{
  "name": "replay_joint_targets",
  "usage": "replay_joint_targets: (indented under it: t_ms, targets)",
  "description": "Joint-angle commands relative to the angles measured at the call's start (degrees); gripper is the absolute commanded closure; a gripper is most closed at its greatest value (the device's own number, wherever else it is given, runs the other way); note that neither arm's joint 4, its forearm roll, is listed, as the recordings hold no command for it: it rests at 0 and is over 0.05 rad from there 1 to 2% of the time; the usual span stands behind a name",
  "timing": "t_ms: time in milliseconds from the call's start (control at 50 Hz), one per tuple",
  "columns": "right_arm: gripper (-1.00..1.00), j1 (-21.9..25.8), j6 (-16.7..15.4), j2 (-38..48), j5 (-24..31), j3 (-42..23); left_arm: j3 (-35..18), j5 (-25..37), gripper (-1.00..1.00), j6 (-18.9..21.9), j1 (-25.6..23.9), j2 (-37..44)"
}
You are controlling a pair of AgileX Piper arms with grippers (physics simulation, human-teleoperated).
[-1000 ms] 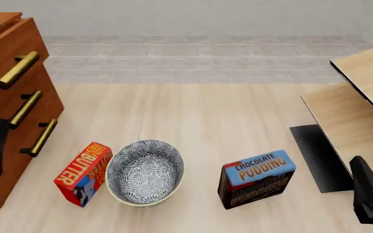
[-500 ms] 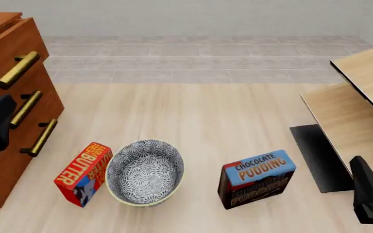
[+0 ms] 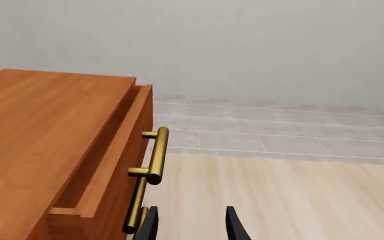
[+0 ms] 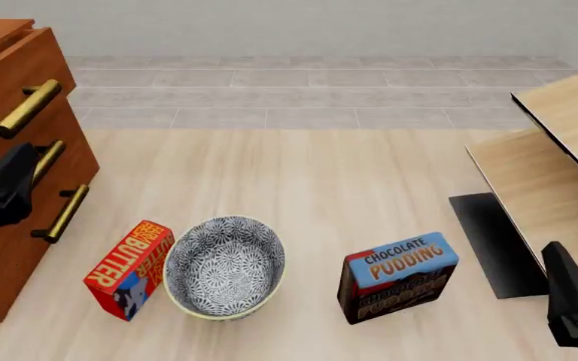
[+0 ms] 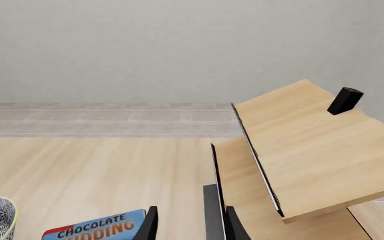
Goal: Close the top drawer of the cabinet and put the bowl on top of it.
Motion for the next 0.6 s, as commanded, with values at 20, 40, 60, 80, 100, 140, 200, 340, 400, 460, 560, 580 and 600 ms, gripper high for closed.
replay_joint_targets:
  t_ms: [20, 40, 60, 80, 100, 140, 200, 340, 400, 460, 560, 580, 600]
  targets:
    - [-1.0, -0.04, 0.03, -0.24, 0.2, 0.02, 0.46, -2.05, -1.0, -0.13, 2.2, 2.24]
    - [-1.0, -0.04, 0.03, -0.24, 0.2, 0.02, 0.46, -2.05, -1.0, -0.13, 2.2, 2.24]
    - [-1.0, -0.05, 0.02, -0.23, 0.2, 0.02, 0.24, -2.14, -1.0, -0.2, 2.59, 2.5]
    - [-1.0, -0.05, 0.02, -0.23, 0.2, 0.02, 0.24, -2.14, -1.0, -0.2, 2.59, 2.51]
    - [-1.0, -0.05, 0.03, -0.26, 0.21, 0.02, 0.37, -2.4, -1.0, -0.32, 2.66, 2.71]
    - [-1.0, -0.07, 0.03, -0.24, 0.21, 0.02, 0.71, -3.17, -1.0, -0.12, 3.1, 3.47]
    - [-1.0, -0.06, 0.03, -0.25, 0.21, 0.02, 1.0, -3.99, -1.0, -0.36, 3.73, 4.69]
    - [-1.0, -0.05, 0.03, -0.25, 0.21, 0.02, 1.17, -4.31, -1.0, 0.0, 5.46, 4.97]
    - [-1.0, -0.05, 0.03, -0.24, 0.21, 0.02, 1.08, -4.37, -1.0, 0.25, 6.17, 5.03]
    - [-1.0, -0.06, 0.04, -0.25, 0.21, 0.02, 0.88, -4.52, -1.0, -1.32, 6.68, 6.4]
    - [-1.0, -0.05, 0.03, -0.25, 0.21, 0.02, 0.53, -5.03, -1.0, -2.35, 8.44, 7.44]
    - [-1.0, -0.05, 0.04, -0.24, 0.21, 0.02, 0.41, -5.1, -1.0, -2.46, 8.56, 7.68]
    - [-1.0, -0.05, 0.03, -0.25, 0.21, 0.02, 0.47, -5.31, -1.0, -2.69, 8.77, 8.03]
